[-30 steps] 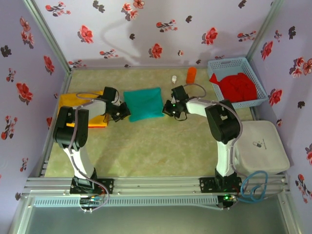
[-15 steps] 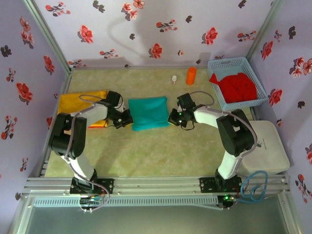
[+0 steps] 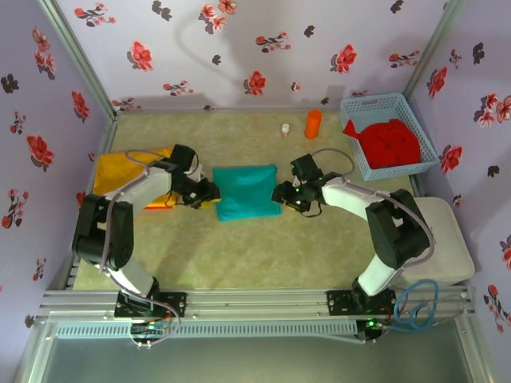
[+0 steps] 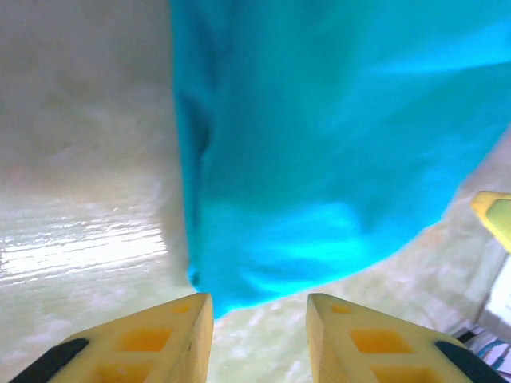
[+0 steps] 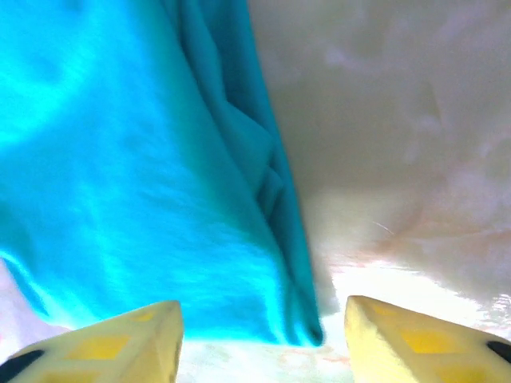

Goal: Fold and stack the t-shirts

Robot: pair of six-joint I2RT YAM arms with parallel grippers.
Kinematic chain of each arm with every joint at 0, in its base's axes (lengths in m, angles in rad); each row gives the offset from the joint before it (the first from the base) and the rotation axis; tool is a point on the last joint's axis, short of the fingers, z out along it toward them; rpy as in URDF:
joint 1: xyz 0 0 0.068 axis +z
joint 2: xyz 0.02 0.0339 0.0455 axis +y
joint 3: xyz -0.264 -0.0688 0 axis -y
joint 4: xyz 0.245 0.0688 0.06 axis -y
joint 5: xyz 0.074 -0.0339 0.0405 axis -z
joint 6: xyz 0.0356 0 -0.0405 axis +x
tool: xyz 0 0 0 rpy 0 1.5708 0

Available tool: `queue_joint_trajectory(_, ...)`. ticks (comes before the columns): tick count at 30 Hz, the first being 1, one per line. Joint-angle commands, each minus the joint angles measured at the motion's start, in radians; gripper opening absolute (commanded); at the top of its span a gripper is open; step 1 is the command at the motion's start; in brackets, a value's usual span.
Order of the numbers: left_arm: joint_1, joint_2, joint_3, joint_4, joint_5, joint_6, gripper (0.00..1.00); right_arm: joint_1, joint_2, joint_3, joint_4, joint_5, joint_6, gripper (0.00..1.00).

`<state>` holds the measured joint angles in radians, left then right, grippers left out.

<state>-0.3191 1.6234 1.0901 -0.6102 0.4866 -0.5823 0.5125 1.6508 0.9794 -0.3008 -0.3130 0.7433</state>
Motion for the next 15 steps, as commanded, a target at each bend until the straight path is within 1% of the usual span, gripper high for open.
queue_joint_trajectory(1, 0.021, -0.063, 0.103, -0.1, 0.0, 0.05, 0.36, 0.0, -0.041, 0.098, -0.057, 0.044, -0.037, 0.66)
queue_joint_trajectory(3, 0.021, -0.065, 0.141, -0.104, 0.004, 0.046, 0.36, 0.0, -0.038, 0.129, -0.038, 0.034, -0.035, 0.7)
queue_joint_trajectory(5, 0.021, -0.058, 0.155, -0.069, 0.026, 0.031, 0.36, 0.0, -0.021, 0.156, -0.004, 0.015, -0.019, 0.71)
queue_joint_trajectory(9, 0.015, -0.018, 0.152, 0.046, 0.095, -0.038, 0.33, 0.003, 0.05, 0.223, 0.085, -0.051, 0.067, 0.71)
queue_joint_trajectory(15, -0.007, 0.036, 0.112, 0.245, 0.127, -0.157, 0.29, 0.004, 0.162, 0.285, 0.215, -0.104, 0.193, 0.71)
